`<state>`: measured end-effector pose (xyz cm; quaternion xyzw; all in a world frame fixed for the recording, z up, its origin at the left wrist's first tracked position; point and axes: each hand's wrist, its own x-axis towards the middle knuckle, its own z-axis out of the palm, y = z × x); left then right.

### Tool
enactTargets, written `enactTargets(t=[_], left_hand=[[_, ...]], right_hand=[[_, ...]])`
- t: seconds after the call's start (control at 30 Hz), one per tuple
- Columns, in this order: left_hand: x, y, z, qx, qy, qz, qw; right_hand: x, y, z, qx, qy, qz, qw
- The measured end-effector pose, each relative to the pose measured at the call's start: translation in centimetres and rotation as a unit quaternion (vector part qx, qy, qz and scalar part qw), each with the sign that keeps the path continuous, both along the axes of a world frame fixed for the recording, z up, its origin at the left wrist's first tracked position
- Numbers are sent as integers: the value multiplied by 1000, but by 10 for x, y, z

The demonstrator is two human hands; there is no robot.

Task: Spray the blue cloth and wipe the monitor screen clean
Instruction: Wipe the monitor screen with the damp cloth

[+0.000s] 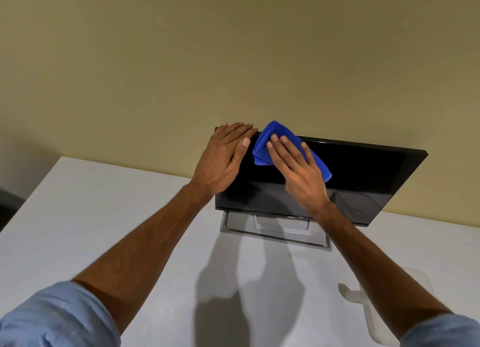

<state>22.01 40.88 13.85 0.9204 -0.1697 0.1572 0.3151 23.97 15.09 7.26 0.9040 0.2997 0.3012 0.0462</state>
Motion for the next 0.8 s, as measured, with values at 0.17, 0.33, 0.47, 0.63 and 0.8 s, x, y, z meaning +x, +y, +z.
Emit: enactTargets(t=[0.17, 0.33, 0.47, 0.63, 0.8], left_hand=[[1, -1, -2, -9, -10, 5, 1000], [4, 0, -2, -4, -17, 1, 1000], [3, -1, -5, -9, -18, 7, 1000], [0, 0, -3, -8, -14, 2, 1000], [-1, -3, 1, -12, -5, 5, 1000]], right_hand=[[-10, -10, -28, -81, 43, 64, 994], [-33, -37, -67, -179, 122, 134, 967], [-53, -62, -93, -231, 135, 191, 944], [-52, -64, -89, -273, 136, 192, 933], [-32, -62, -50, -178, 108, 112, 972]])
